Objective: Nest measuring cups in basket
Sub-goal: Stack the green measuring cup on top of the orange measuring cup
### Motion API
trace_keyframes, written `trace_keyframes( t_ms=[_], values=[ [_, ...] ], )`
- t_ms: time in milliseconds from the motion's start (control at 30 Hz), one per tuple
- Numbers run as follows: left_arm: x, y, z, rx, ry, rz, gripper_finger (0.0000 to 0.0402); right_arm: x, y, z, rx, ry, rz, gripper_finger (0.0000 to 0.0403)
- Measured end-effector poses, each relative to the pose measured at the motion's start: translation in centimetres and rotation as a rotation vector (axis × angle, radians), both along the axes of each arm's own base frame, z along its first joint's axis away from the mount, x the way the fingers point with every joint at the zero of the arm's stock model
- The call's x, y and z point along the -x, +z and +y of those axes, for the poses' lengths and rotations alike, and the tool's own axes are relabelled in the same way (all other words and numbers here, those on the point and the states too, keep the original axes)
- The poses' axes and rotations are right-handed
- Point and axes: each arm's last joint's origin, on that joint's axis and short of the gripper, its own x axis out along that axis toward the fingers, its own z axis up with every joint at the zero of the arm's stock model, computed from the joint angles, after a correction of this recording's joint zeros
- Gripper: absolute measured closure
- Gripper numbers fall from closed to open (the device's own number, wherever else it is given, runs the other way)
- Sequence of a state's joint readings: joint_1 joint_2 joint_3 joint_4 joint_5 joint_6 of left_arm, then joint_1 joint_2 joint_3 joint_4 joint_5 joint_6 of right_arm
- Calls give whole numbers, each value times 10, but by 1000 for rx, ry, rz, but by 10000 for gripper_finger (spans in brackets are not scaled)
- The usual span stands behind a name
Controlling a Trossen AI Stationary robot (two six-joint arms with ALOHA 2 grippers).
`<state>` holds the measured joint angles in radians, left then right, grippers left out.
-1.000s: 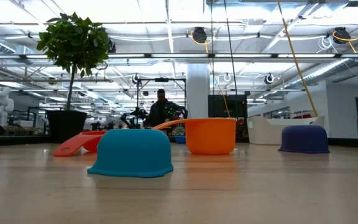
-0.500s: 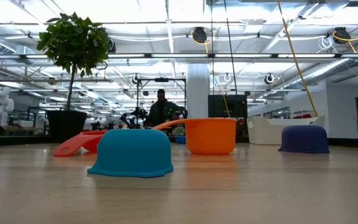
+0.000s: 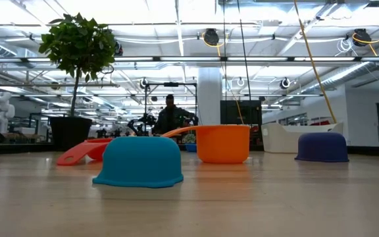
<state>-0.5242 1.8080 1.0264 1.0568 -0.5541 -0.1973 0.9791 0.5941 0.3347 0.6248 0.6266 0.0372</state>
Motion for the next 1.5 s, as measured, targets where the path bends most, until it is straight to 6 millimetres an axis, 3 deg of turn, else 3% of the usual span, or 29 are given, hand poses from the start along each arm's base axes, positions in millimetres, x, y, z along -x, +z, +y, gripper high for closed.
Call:
trace_keyframes(
  t_ms=[200, 433, 567, 833, 1100, 1500],
  values=[
    [-2, -2, 3, 23, 2, 11, 29, 0, 0, 0, 0, 0, 0, 403],
    [-2, 0, 4, 22, 6, -3, 25, 0, 0, 0, 4, -1, -1, 403],
    [-6, 11, 1, 26, -5, -23, 25, 0, -1, 0, 7, -4, 7, 403],
    [-30, 29, -4, 47, 34, 143, 25, 0, -1, 0, -16, -1, 20, 403],
    [-53, 31, -17, -9, 51, 136, 26, -2, -3, 0, -30, -45, 42, 403],
    [-53, 34, -20, -30, 40, 132, 114, -2, -4, 1, -41, -39, 50, 403]
  ],
)
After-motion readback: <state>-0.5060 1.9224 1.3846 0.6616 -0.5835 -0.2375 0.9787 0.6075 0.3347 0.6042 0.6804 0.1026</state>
